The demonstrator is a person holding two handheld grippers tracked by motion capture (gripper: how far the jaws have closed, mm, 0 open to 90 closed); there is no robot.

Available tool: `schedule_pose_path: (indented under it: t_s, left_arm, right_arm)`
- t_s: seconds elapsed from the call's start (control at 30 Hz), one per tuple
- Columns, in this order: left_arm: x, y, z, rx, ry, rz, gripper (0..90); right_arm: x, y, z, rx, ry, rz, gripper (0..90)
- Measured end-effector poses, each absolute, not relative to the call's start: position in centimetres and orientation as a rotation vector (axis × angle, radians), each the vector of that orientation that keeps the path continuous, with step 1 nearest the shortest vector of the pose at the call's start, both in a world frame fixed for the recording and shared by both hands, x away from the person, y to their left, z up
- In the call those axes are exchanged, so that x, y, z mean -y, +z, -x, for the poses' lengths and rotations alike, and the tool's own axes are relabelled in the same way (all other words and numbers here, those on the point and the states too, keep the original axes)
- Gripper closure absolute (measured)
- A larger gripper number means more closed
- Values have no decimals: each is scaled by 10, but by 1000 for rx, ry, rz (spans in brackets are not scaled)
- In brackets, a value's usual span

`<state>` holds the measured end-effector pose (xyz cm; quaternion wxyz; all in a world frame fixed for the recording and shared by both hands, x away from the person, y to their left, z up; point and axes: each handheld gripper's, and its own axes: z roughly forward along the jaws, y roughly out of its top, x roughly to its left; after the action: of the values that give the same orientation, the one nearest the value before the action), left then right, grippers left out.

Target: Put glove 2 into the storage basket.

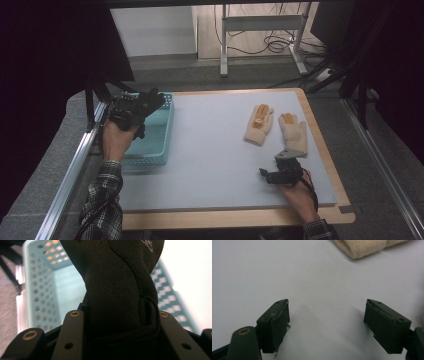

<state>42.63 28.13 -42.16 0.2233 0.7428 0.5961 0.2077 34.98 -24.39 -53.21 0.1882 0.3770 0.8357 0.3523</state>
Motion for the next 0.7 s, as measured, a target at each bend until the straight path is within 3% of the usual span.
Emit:
schedule_pose_path:
  t_s: [0.7]
  left_arm:
    - [-315,-496,-470,-1900,461,-2081,587]
  right_arm:
    - [244,-532,-350,-2350,996,-1061,203]
